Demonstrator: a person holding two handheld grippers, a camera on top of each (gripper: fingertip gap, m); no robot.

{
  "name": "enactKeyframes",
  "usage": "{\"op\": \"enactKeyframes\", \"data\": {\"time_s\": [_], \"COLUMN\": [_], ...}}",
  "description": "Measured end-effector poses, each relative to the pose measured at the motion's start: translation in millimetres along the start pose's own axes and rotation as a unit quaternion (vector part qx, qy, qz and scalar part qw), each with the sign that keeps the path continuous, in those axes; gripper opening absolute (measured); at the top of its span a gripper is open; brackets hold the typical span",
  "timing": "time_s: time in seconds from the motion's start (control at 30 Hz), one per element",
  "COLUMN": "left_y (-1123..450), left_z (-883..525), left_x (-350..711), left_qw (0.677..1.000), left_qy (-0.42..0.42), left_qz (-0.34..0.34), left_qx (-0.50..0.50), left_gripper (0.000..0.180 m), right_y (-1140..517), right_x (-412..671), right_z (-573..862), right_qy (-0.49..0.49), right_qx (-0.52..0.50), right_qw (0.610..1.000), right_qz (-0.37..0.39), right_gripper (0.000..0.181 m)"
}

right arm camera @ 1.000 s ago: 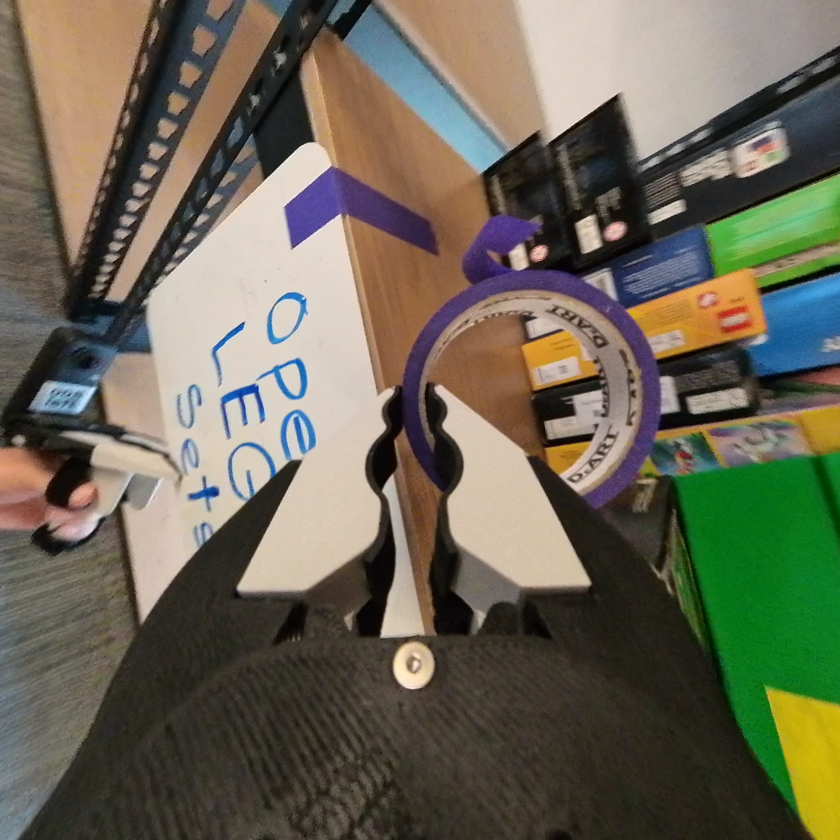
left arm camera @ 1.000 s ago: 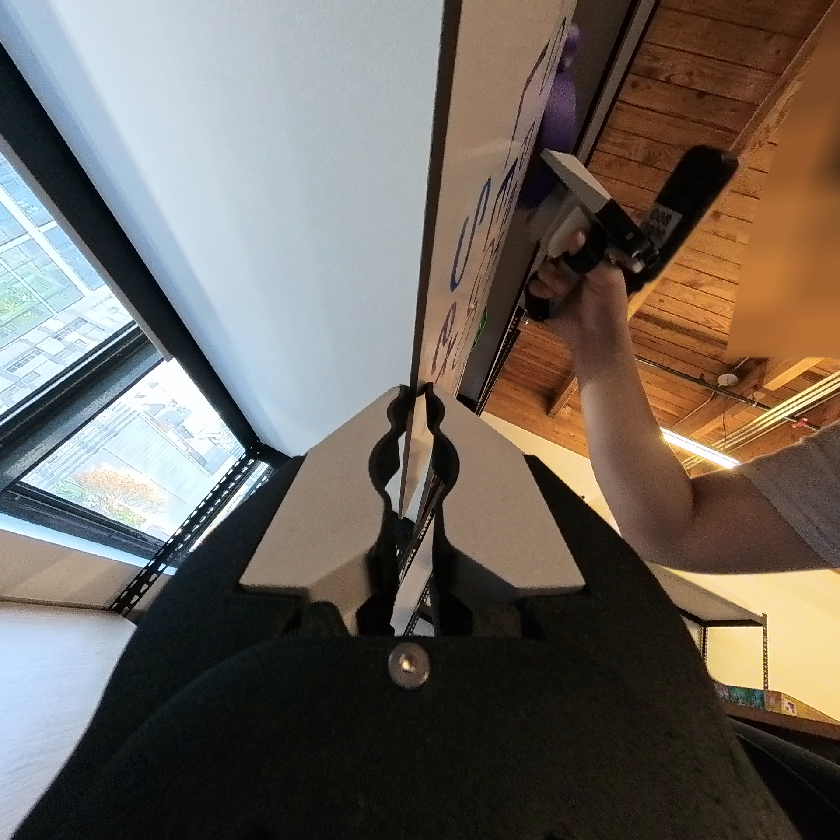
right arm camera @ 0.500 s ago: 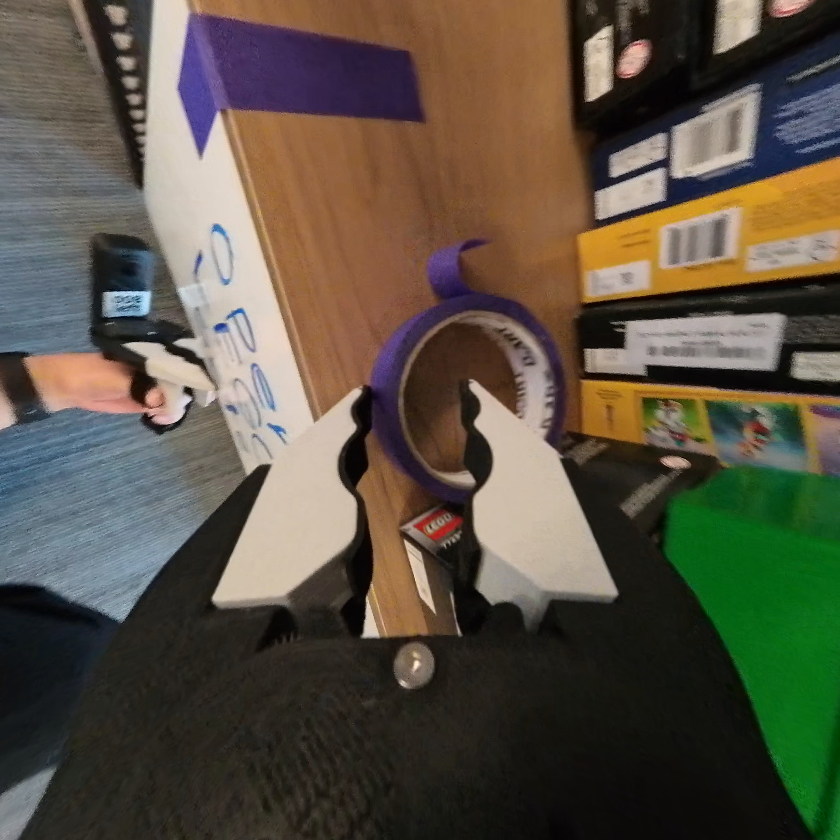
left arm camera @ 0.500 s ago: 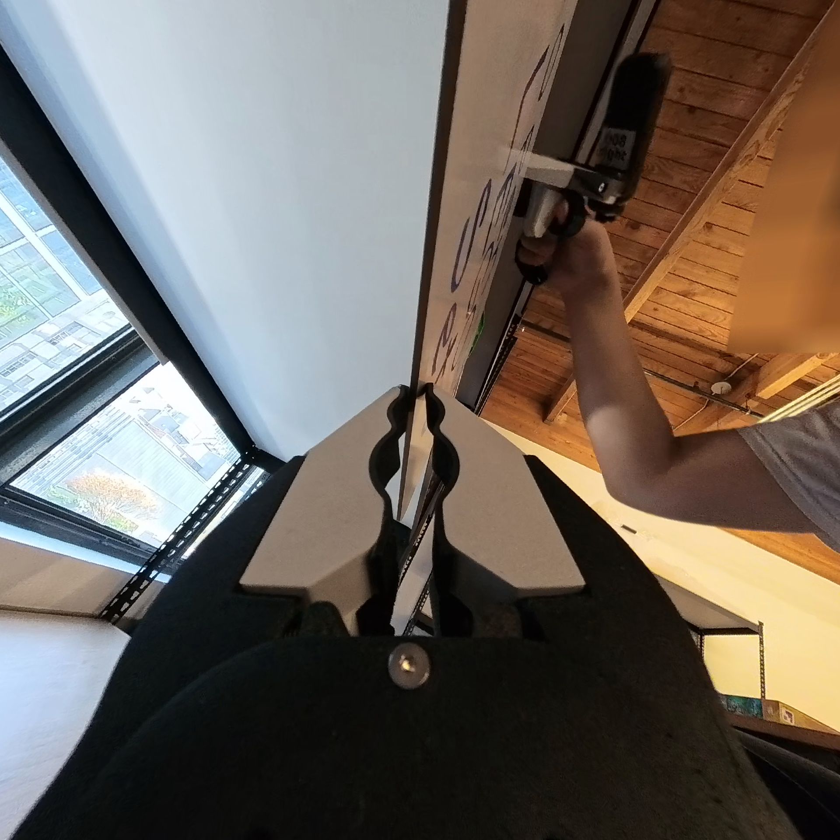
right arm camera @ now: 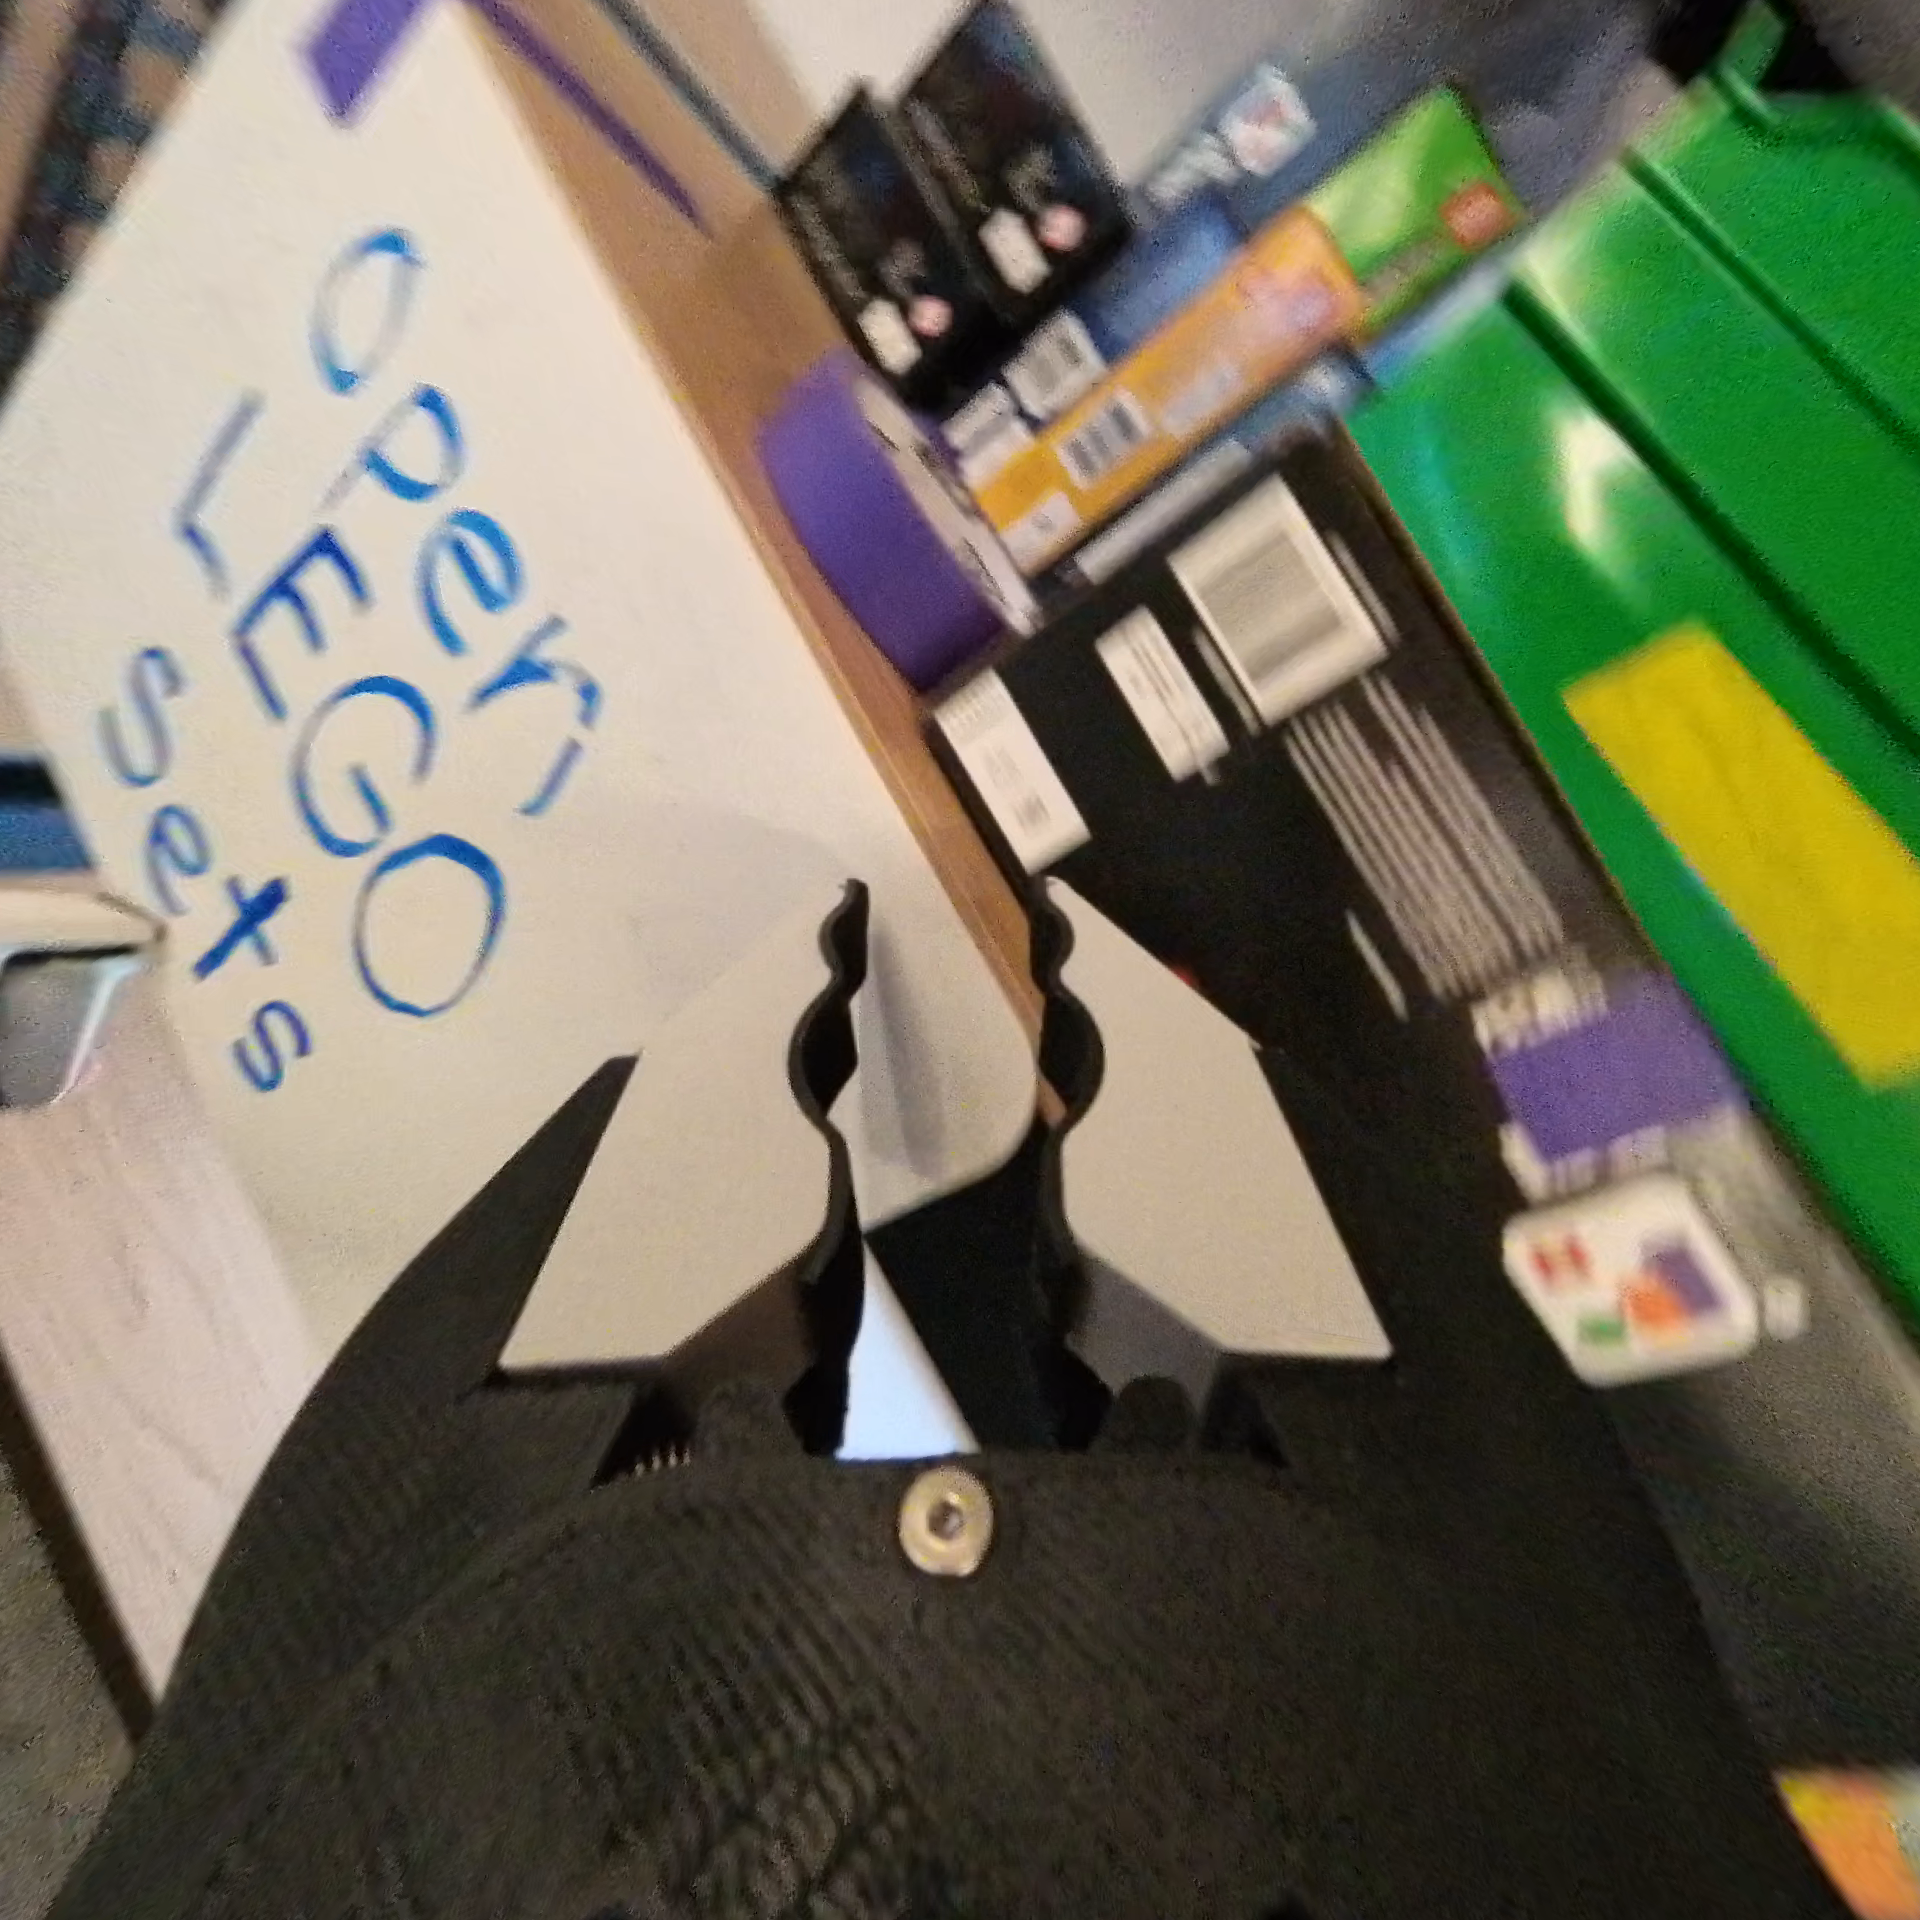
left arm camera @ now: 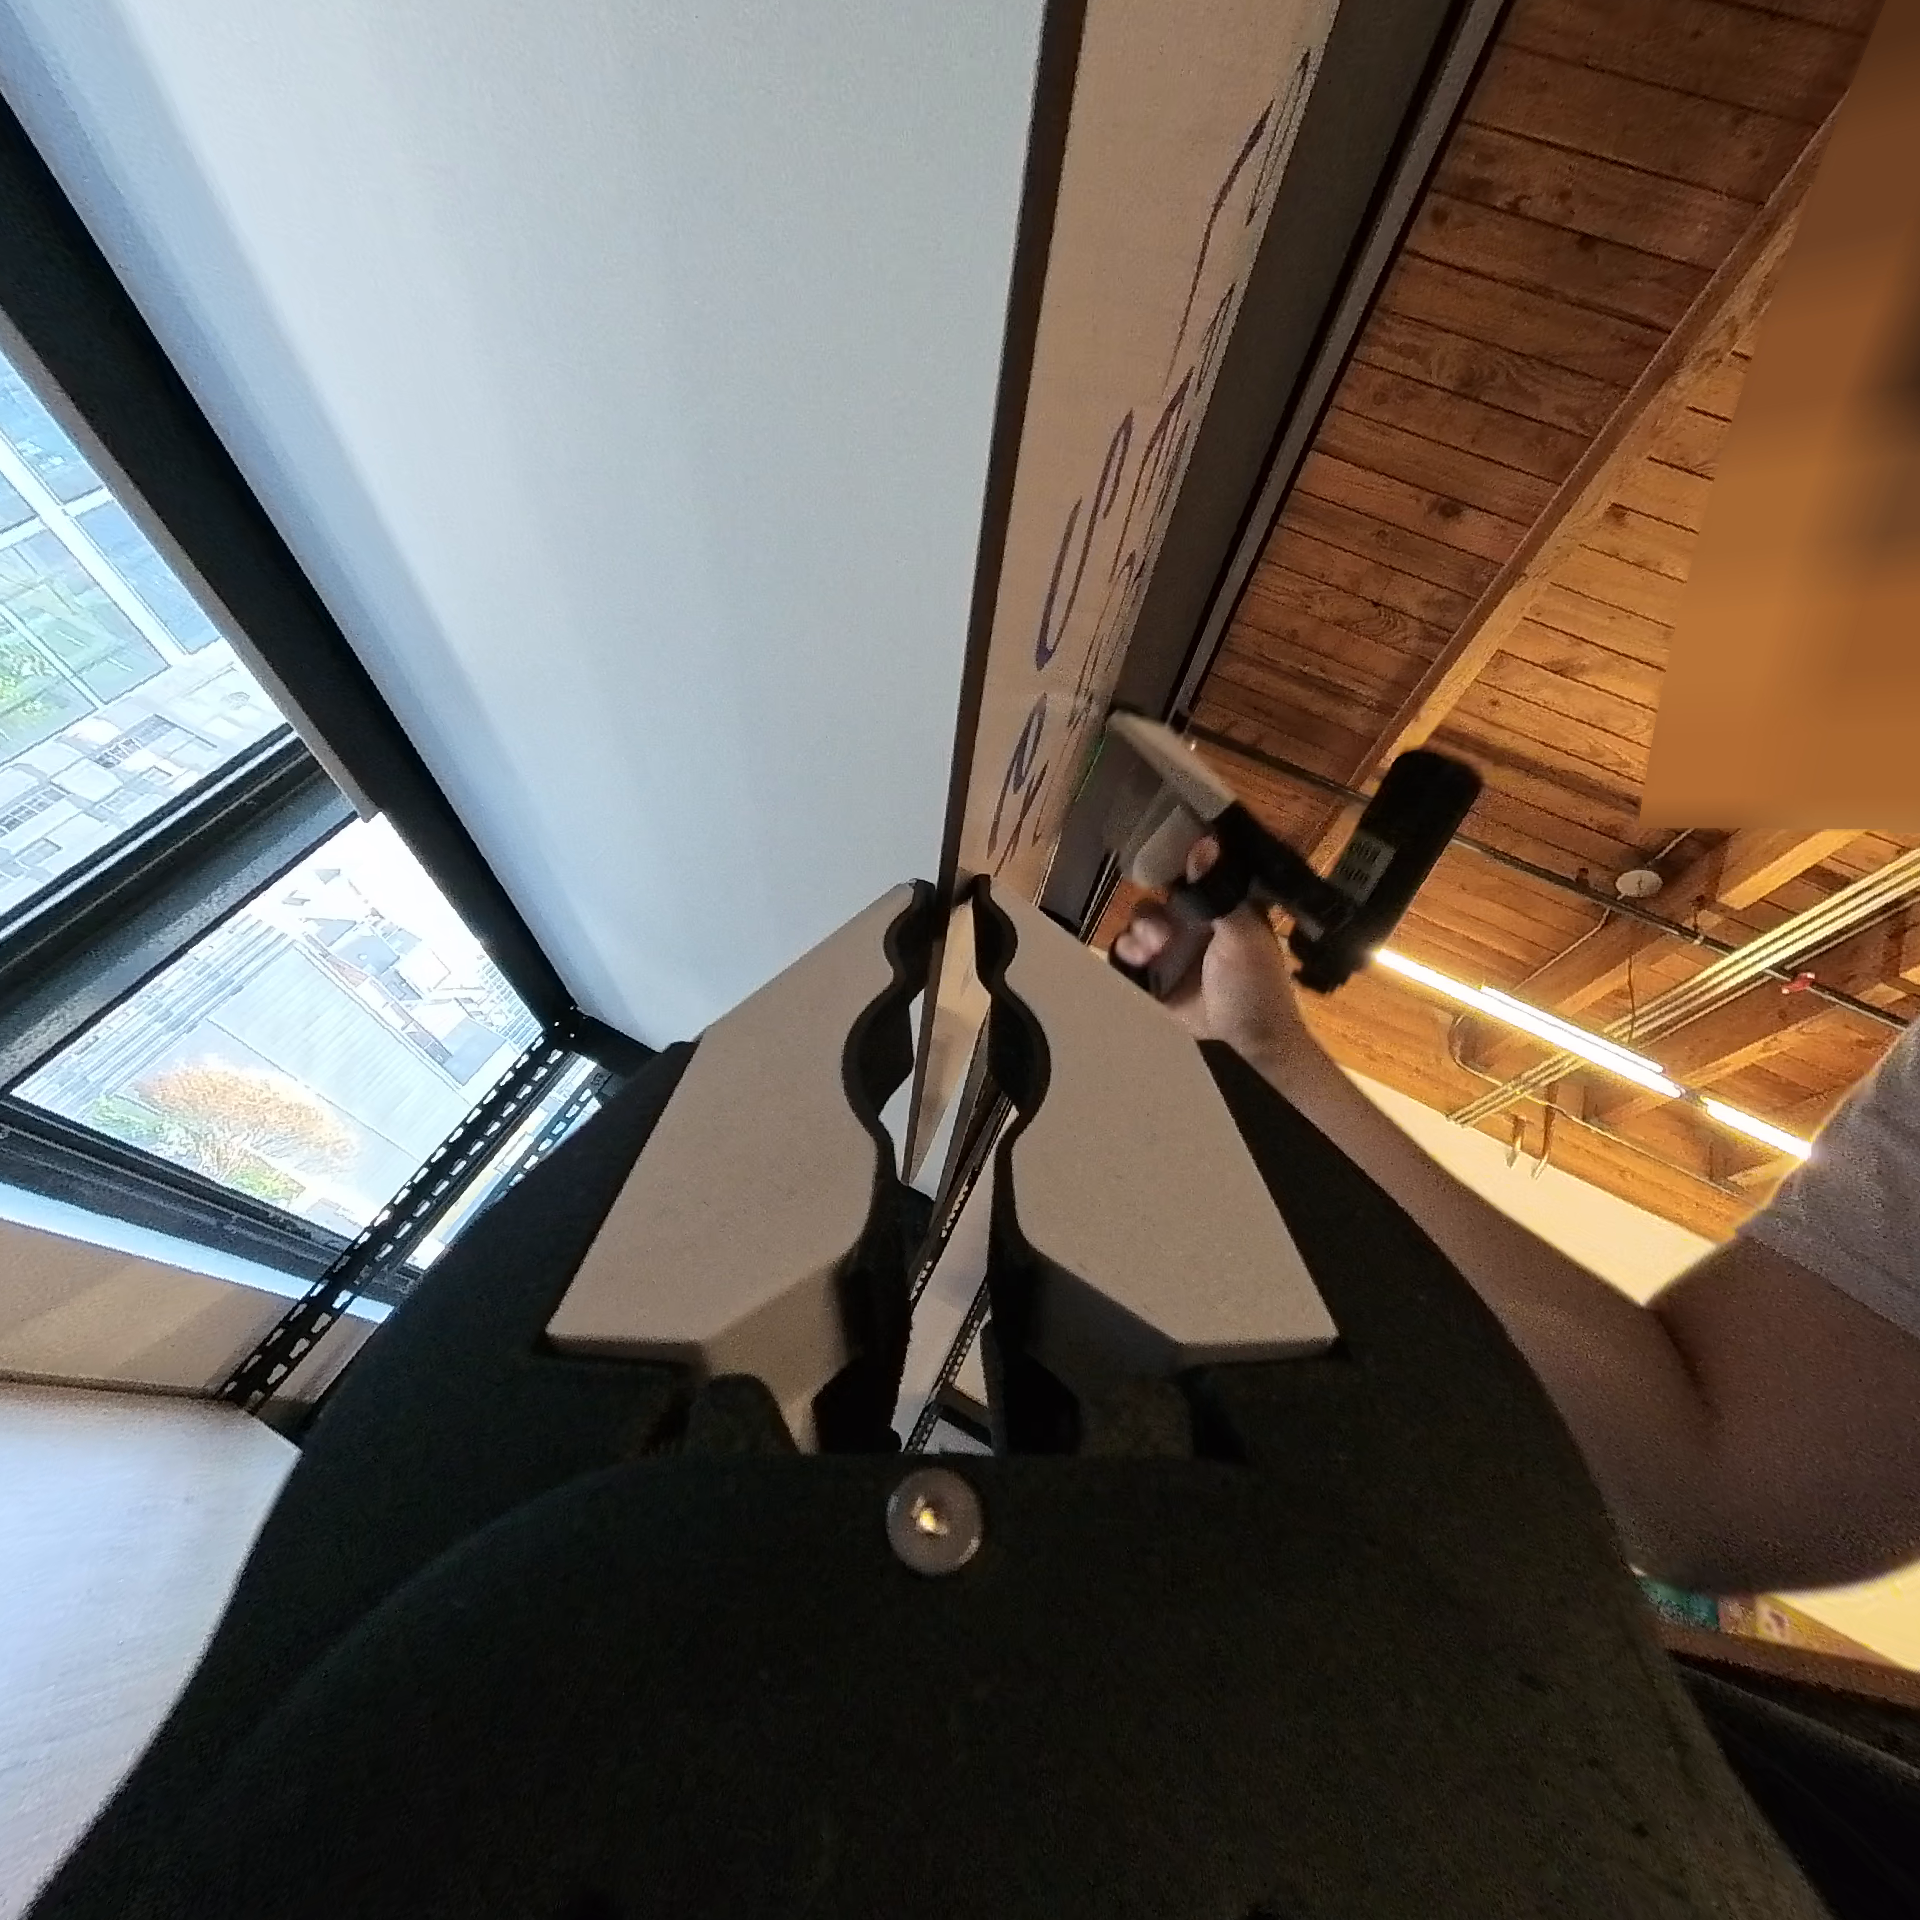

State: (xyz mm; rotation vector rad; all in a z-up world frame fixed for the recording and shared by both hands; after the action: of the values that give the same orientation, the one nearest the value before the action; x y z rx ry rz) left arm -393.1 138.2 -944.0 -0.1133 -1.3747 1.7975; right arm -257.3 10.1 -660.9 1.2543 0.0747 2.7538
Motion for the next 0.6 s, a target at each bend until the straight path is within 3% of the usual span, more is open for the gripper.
{"op": "enactKeyframes", "data": {"time_s": [0.07, 0.13, 0.2, 0.23, 0.37, 0.43, 0.53, 0.6], "left_y": [-0.6, -1.1, -1.1, -1.1, -0.4, -0.9, -1.2, -1.2], "left_z": [-0.5, -1.2, -1.7, -2.0, -3.1, -4.3, -4.8, -4.7], "left_x": [-0.6, -0.8, -0.7, -0.4, 1.5, 1.8, 2.2, 2.2], "left_qw": [1.0, 1.0, 1.0, 1.0, 1.0, 1.0, 1.0, 1.0], "left_qy": [0.002, 0.005, 0.005, 0.004, -0.001, 0.0, 0.0, 0.0], "left_qz": [0.001, 0.002, 0.003, 0.002, -0.002, -0.004, -0.005, -0.005], "left_qx": [-0.002, -0.003, -0.004, -0.003, 0.0, 0.001, 0.002, 0.001], "left_gripper": [0.005, 0.005, 0.004, 0.004, 0.005, 0.005, 0.005, 0.005], "right_y": [14.1, 29.4, 39.5, 41.2, 43.0, 37.0, 9.5, -5.0], "right_x": [-25.4, -44.4, -56.5, -57.5, -37.7, -14.9, 6.5, 19.9], "right_z": [7.1, 8.9, 8.8, 8.6, 10.0, 0.5, -6.2, -2.7], "right_qy": [-0.067, -0.176, -0.27, -0.271, -0.249, -0.179, -0.019, 0.028], "right_qx": [-0.059, -0.088, -0.094, -0.094, -0.036, 0.006, 0.026, 0.059], "right_qw": [0.996, 0.977, 0.95, 0.946, 0.952, 0.965, 0.995, 0.995], "right_qz": [0.017, 0.083, 0.129, 0.148, 0.174, 0.191, 0.098, 0.073], "right_gripper": [0.03, 0.035, 0.028, 0.025, 0.017, 0.026, 0.043, 0.036]}}
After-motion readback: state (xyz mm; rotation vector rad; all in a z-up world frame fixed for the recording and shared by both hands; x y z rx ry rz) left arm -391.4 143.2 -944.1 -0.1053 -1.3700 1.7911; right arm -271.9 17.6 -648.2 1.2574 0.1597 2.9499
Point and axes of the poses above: each gripper's, where its closed fingertips meet, y back along the fingers, x out of its top, z = x × y across the jaws, the point moved 8 cm from there along y, back along the fingers, and after that the axes turned 9 degrees about -y, right-handed, at the moved point
